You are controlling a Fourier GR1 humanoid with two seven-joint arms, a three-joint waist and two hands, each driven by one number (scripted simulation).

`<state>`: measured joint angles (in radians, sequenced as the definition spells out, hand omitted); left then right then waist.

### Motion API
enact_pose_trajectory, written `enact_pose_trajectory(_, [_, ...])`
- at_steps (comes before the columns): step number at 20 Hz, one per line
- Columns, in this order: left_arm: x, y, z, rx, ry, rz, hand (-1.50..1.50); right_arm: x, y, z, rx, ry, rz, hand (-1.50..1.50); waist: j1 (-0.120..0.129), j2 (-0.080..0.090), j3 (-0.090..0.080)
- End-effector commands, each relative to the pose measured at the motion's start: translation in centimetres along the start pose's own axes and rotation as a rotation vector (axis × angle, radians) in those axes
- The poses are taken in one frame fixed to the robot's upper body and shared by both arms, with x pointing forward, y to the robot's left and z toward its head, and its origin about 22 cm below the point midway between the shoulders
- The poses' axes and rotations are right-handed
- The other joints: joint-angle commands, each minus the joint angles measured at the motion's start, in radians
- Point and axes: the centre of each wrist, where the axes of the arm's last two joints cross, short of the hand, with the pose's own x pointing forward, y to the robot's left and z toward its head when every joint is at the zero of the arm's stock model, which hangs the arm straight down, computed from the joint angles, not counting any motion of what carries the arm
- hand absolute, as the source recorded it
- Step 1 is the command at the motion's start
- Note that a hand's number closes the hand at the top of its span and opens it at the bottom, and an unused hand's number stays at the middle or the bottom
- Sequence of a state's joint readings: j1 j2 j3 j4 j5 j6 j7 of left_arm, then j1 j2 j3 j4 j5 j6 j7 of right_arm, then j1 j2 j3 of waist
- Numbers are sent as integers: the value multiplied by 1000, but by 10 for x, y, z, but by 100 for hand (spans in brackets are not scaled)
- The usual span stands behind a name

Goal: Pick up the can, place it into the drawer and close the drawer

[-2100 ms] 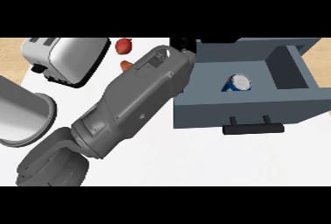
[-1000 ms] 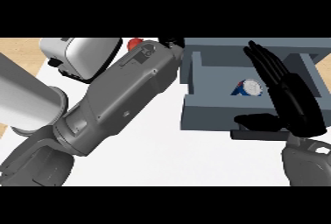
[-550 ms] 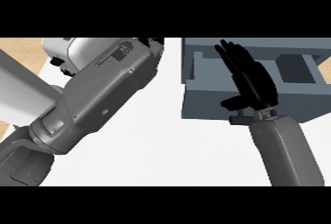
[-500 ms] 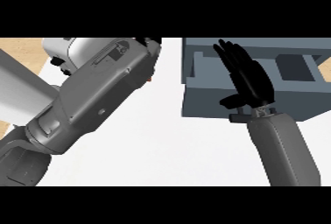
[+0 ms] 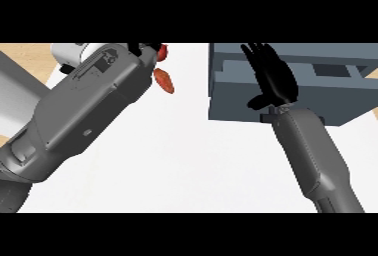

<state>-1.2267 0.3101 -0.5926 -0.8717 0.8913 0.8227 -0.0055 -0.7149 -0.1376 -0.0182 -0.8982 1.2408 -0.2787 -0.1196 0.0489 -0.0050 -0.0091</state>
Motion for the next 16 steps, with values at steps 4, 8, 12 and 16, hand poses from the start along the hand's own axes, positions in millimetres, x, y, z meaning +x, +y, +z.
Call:
enact_pose_trajectory(4, [2,13,3,0,-15,8,-150,-15,26,-8,-32,57,17,-150,5,21,11])
enact_pose_trajectory(8, [3,7,15,2,-5,2,-150,-22,31,-8,-80,72,49,-150,15,21,11])
enact_pose_trajectory(12, [15,33,7,-2,-8,-10,-150,-29,22,-20,-112,74,67,-150,23,21,11])
enact_pose_trajectory(16, [14,29,13,-9,-8,-5,-150,-23,11,-38,-149,105,85,-150,45,31,11])
